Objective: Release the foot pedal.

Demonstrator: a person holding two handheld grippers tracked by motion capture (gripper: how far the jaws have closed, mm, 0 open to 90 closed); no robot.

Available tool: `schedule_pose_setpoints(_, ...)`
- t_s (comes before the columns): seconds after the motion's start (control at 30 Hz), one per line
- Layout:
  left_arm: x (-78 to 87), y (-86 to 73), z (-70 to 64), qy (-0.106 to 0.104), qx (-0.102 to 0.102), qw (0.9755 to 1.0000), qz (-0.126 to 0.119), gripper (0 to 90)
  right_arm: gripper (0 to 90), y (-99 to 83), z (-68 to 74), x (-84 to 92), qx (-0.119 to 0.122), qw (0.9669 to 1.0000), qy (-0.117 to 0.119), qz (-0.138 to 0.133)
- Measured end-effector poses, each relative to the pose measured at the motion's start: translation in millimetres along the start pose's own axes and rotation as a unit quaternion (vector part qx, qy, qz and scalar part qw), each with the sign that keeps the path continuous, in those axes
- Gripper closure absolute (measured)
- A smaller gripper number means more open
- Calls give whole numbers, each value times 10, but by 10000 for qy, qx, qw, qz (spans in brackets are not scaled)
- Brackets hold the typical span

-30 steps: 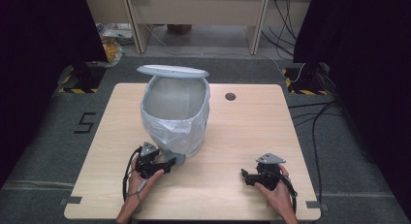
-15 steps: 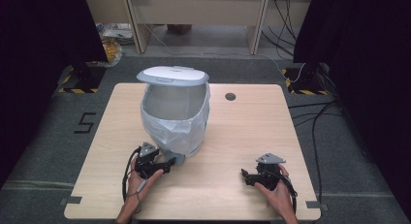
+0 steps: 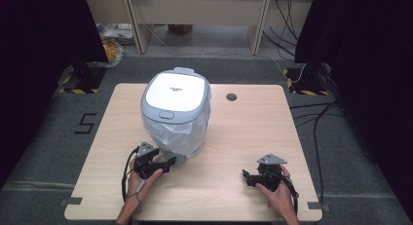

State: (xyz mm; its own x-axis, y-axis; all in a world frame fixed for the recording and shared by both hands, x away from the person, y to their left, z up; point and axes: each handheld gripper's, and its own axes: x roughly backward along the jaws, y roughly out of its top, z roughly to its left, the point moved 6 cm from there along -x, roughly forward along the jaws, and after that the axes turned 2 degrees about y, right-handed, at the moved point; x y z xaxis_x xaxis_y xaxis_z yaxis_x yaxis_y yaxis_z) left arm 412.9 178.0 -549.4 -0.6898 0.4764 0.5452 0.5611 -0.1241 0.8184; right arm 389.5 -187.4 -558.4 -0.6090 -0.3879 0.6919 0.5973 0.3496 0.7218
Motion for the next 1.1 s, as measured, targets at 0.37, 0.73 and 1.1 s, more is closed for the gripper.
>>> schedule_pose_setpoints(0.37,100,47,16,99,-174,9998,38,156,147,0,0,0,-3,10000,0,-1)
schedule_pose_setpoints(0.73,278,49,119,95,-121,9999,1,155,146,1,0,0,-4,10000,2,-1)
schedule_pose_setpoints(1.1,382,-138,169,54,-211,9996,202,155,146,1,0,0,-4,10000,2,1)
